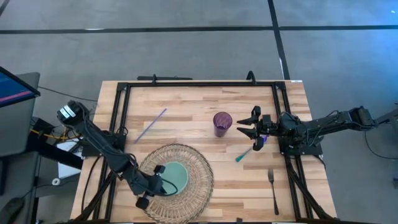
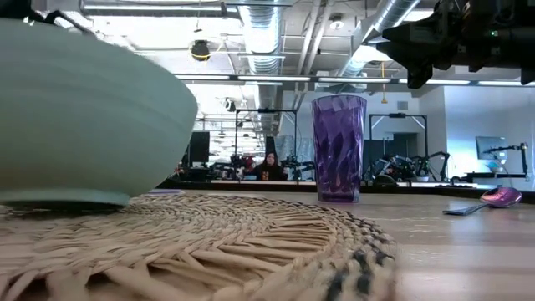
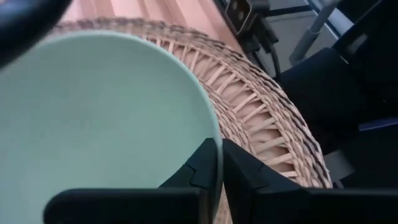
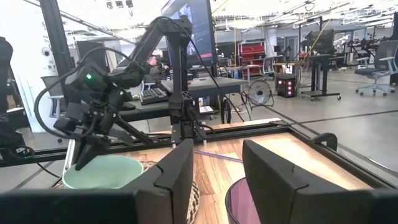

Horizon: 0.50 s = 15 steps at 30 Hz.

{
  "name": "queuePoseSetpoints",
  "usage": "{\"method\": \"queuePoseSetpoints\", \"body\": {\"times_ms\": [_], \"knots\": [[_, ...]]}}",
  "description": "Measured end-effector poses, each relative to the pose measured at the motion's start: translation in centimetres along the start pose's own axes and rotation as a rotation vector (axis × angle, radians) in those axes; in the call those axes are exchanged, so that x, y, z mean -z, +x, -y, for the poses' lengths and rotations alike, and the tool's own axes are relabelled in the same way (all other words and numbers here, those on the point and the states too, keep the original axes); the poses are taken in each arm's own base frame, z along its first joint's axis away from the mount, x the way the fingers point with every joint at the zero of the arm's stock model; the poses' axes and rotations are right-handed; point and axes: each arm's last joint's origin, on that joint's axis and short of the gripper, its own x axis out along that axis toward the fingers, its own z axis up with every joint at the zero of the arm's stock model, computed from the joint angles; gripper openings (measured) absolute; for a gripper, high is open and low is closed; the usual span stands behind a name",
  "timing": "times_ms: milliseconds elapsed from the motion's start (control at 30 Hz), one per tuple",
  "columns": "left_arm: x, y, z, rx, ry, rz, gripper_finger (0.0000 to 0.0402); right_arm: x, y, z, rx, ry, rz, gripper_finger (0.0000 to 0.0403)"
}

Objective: Pick & Place Utensil
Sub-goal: Put the green bowl on the brown mat

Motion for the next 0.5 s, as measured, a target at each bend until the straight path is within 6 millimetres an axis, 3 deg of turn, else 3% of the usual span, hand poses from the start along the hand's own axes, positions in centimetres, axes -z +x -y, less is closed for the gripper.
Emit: {"method": "queuePoseSetpoints", "body": {"times_ms": [267, 500], "knots": [[0.3, 0.7, -0.6, -0.035, 0.005, -0.027, 0.0073, 0.0, 0.0, 0.0, 0.0, 0.0, 0.0, 0.0134], [-0.2, 0.9, -2.2, -0.088, 0.01, -0.015, 0.009, 0.0, 0.0, 0.0, 0.0, 0.0, 0.0, 0.0134]]}}
